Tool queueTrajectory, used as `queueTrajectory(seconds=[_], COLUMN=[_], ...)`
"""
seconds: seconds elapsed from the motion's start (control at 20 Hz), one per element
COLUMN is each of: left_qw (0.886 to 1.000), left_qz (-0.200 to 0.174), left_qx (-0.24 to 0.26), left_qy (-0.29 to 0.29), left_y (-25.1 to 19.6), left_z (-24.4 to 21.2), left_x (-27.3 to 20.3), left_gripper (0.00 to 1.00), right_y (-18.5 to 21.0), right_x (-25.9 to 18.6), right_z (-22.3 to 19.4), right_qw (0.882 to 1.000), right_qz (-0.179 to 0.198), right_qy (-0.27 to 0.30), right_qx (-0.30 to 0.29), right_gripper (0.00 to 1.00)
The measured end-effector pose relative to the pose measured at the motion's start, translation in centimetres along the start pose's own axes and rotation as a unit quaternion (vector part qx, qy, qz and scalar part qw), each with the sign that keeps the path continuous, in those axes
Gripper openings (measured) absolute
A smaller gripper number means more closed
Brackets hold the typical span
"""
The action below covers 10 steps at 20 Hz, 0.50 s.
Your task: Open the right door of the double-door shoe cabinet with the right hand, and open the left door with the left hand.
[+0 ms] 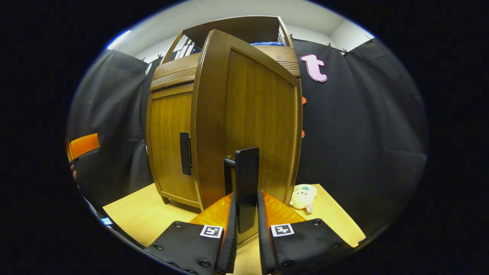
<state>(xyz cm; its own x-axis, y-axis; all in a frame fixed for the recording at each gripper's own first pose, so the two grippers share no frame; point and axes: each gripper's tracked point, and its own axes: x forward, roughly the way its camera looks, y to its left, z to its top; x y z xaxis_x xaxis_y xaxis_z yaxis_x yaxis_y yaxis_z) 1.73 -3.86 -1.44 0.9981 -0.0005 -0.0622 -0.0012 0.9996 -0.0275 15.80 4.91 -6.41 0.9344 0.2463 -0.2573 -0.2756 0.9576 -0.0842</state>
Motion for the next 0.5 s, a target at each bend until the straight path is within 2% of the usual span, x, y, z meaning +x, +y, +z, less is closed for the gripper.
queueTrajectory(seconds=[0.05, 0.15, 0.2, 0.25, 0.3, 0.45, 0.5], left_qw=[1.0, 1.0, 1.0, 1.0, 1.0, 1.0, 1.0], left_qz=[0.0, 0.002, 0.003, 0.005, 0.007, 0.008, 0.009], left_qx=[0.0, 0.003, 0.004, 0.006, 0.007, 0.004, 0.003], left_qy=[0.0, -0.003, -0.004, -0.005, -0.005, -0.009, -0.009], left_y=[-0.6, -1.4, -1.8, -2.1, -2.4, -3.6, -3.9], left_z=[0.0, 0.1, 0.1, 0.1, 0.1, 0.1, 0.1], left_x=[0.2, 0.6, 0.7, 1.0, 1.1, 1.8, 2.0], left_gripper=[0.95, 0.95, 0.98, 0.94, 0.95, 0.95, 0.95], right_y=[-0.4, -1.2, -1.6, -2.0, -2.6, -4.6, -5.1], right_x=[-0.3, -0.8, -0.9, -1.0, -1.1, -1.5, -1.7], right_z=[-0.1, 0.0, -0.1, -0.2, -0.5, -0.6, -0.6], right_qw=[1.0, 1.0, 1.0, 1.0, 1.0, 1.0, 0.999], right_qz=[-0.001, -0.003, -0.005, -0.009, -0.014, -0.029, -0.034], right_qy=[0.003, 0.003, 0.003, 0.005, 0.008, 0.011, 0.011], right_qx=[0.0, 0.002, 0.002, 0.003, 0.002, 0.004, 0.007], right_gripper=[0.37, 0.37, 0.37, 0.37, 0.28, 0.37, 0.37])
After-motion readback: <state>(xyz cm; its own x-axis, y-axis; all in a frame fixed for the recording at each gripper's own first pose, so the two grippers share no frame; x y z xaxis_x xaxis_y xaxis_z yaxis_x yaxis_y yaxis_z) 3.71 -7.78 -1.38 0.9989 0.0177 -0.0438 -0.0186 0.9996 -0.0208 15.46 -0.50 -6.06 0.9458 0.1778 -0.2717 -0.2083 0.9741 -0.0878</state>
